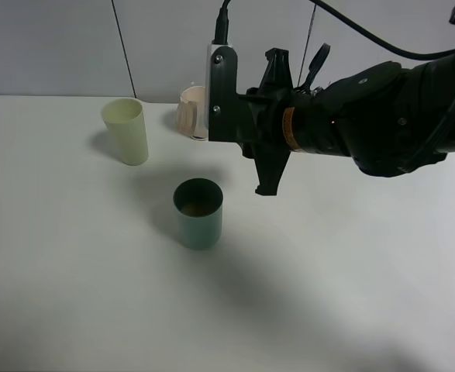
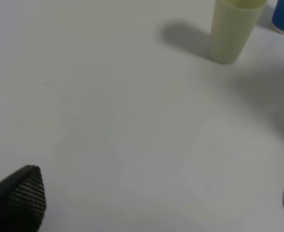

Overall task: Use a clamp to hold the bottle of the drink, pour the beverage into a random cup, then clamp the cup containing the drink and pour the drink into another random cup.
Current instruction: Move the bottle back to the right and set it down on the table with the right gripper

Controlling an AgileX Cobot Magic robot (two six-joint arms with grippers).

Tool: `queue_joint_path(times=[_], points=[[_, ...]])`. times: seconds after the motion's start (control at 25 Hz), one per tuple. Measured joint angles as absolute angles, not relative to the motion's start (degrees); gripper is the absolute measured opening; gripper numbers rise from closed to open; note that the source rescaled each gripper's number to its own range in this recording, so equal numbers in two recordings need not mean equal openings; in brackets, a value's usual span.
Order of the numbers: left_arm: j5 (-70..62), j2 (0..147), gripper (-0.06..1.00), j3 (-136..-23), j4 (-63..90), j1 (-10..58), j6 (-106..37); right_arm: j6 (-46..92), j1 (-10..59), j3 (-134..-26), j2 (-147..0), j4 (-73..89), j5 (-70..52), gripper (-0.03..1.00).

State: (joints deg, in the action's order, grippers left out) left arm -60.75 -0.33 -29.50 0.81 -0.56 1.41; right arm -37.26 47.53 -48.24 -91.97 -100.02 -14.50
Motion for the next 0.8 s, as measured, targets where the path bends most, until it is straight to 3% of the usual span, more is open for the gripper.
queue_joint_path(times=[0.36,0.8], points=[[-60.75,-0.33,1.0,-29.5,0.81,-0.56,1.41,-51.23,46.56,-48.24,-91.97,-99.97,-16.23,0.04],[-60.75,-0.33,1.0,-29.5,0.81,-0.56,1.41,-68.72,35.57,-48.24,-91.97,-99.97,-12.28,0.04]])
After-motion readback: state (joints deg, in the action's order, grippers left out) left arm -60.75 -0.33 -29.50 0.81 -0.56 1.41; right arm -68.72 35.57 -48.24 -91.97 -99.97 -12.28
